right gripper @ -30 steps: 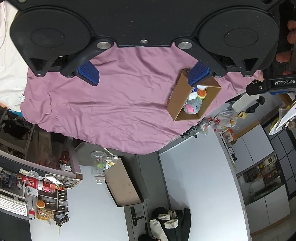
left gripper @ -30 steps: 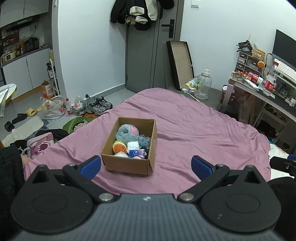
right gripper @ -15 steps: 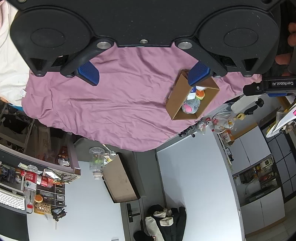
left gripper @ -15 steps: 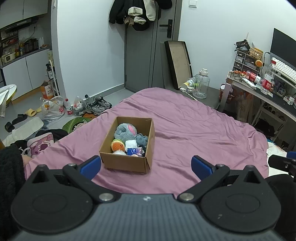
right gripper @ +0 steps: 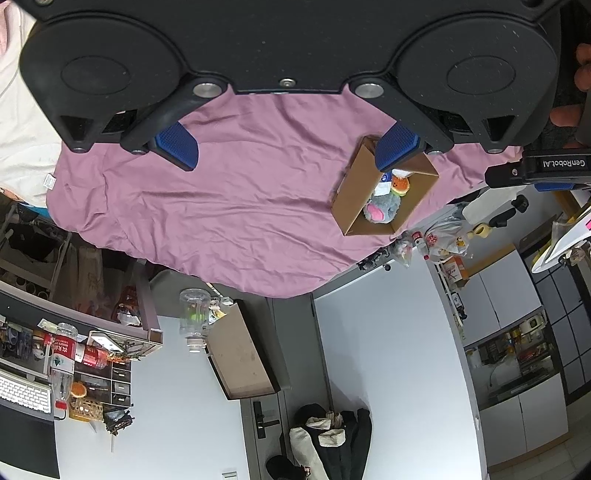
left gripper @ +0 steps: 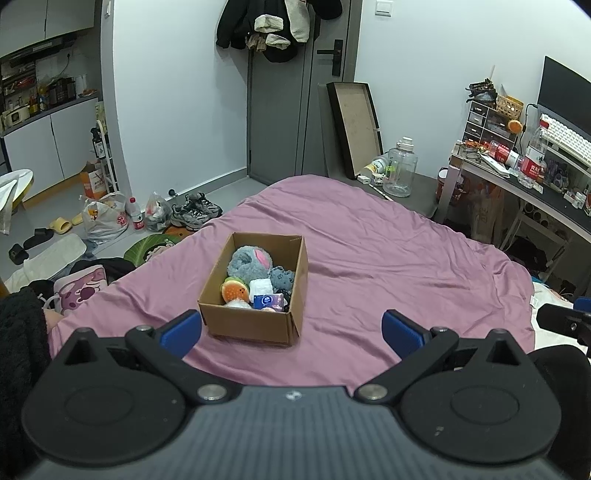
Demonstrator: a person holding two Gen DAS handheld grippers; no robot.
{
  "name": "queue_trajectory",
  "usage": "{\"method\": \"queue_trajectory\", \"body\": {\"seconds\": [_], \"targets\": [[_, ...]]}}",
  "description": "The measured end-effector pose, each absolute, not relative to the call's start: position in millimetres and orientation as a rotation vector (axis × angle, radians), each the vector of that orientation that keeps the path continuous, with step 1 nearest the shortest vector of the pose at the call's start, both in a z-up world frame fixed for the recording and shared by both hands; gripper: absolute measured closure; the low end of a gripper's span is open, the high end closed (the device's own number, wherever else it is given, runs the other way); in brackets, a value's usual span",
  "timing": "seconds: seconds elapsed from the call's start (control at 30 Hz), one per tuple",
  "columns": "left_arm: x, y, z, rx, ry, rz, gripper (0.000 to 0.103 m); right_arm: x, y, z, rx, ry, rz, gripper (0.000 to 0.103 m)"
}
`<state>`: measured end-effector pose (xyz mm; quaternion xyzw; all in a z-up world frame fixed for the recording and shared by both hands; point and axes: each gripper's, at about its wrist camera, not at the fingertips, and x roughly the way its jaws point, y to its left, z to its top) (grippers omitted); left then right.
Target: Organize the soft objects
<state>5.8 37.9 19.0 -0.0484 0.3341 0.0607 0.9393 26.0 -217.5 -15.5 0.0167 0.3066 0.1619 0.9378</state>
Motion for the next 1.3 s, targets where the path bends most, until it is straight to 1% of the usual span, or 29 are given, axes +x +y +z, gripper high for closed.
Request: {"method": "queue_trajectory", "body": {"seconds": [0.4, 1.3], "targets": [[4, 36, 26, -0.091, 0.685, 0.120, 0.000, 28, -219, -14, 0.032, 0.626, 0.321, 0.000], [8, 45, 18, -0.106, 0.682, 0.131, 0.000, 33, -216, -26, 0.020, 0.643, 0.333, 0.000]]}}
